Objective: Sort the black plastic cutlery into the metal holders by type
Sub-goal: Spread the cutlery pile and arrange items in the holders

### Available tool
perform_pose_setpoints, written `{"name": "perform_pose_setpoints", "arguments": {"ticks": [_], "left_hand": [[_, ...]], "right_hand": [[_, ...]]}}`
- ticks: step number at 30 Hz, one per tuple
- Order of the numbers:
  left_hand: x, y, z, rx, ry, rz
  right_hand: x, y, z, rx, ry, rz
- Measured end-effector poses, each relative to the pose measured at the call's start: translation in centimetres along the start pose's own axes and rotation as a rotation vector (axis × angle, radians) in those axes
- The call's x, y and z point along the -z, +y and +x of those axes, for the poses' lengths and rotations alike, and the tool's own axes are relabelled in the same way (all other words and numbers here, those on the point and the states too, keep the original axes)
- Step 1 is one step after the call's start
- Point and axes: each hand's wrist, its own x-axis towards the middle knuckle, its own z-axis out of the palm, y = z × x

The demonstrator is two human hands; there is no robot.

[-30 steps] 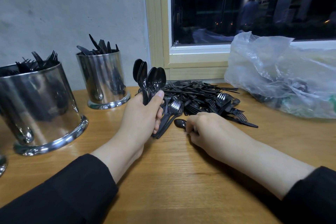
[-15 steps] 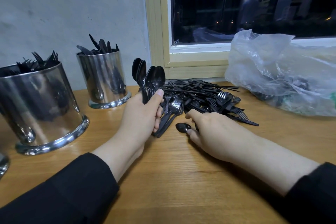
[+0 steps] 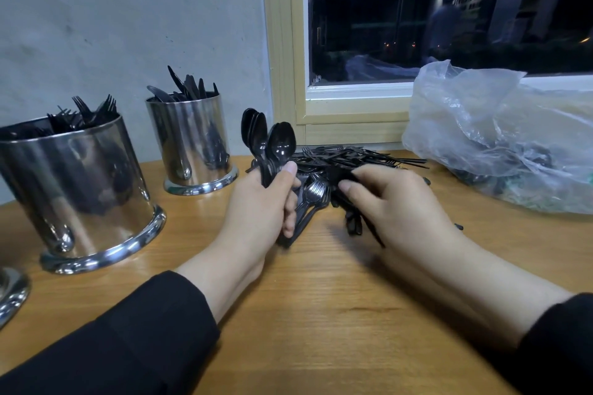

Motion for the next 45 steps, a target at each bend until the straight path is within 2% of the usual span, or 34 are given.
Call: {"name": "perform_pose_setpoints", "arguments": {"ticks": [3, 8, 12, 18, 24, 30, 33, 37, 40, 45], "left_hand": [[-0.5, 0.2, -0.3, 0.024, -0.078, -0.003], [-1.2, 0.0, -1.1, 0.052, -0.244, 0.034], [-1.4, 0.3, -2.0, 0.097, -0.392, 0.02], [-1.4, 0.5, -2.0, 0.221, -0.468, -0.126], [-1.5, 0.6, -2.3, 0.262, -0.519, -0.123], [-1.5, 0.6, -2.1, 0.25, -0.399, -0.074], [-1.6, 0.6, -2.1, 0.267, -0.393, -0.025], [-1.8, 0.7, -2.4, 0.287, -0.438, 0.043], [-1.8, 0.5, -2.4, 0.3, -0.506, 0.01], [-1.4, 0.6, -2.5, 0.329, -0.659, 0.014]], "right_hand": [[0.2, -0.6, 0.0, -0.086, 0.041, 0.322], [0.1, -1.2, -0.3, -0.113, 0.011, 0.605], [0.2, -1.4, -0.5, -0.043, -0.007, 0.529], [0.6, -1.4, -0.3, -0.067, -0.042, 0.543], [0.4, -1.1, -0.3, -0.096, -0.121, 0.599], [0.3, -0.6, -0.2, 0.006, -0.036, 0.472], [0.1, -0.5, -0.3, 0.047, 0.007, 0.39], [-0.2, -0.6, -0.3, 0.031, 0.064, 0.433], [-0.3, -0.5, -0.2, -0.005, 0.068, 0.475], [-0.1, -0.3, -0.4, 0.03, 0.033, 0.328]]}}
